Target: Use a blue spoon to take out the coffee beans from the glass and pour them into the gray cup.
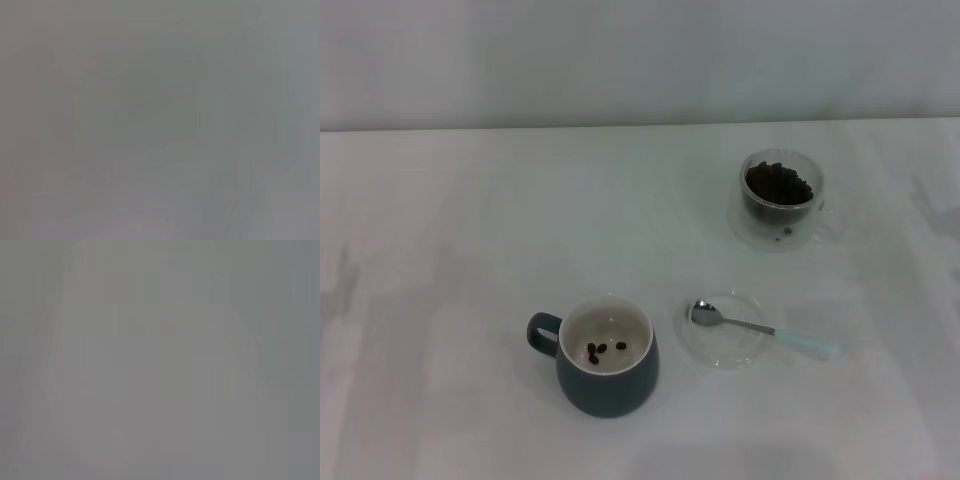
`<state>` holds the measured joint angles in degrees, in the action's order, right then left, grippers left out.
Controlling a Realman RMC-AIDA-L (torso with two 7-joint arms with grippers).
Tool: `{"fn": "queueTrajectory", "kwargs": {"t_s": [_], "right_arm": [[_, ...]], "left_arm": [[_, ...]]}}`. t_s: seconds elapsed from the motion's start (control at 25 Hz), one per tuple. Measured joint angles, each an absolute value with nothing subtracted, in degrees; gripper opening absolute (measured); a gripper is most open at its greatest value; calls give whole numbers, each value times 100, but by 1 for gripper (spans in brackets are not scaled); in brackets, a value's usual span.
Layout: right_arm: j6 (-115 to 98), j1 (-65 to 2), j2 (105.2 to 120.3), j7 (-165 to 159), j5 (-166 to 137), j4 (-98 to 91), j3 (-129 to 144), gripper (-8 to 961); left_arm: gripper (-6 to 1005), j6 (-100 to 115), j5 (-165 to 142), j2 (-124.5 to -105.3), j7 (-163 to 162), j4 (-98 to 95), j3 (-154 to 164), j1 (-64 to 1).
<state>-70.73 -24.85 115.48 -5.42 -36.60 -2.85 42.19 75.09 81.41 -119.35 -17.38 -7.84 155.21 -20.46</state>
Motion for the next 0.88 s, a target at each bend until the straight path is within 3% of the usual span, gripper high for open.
{"fn": "queueTrajectory", "kwargs": {"t_s": [0.88], "right_arm": [[-6322, -2621, 11550, -904, -3111, -160, 4234, 877]], "left_arm": [[841, 7398, 8148, -11961, -1581, -1084, 15521, -2046]]}}
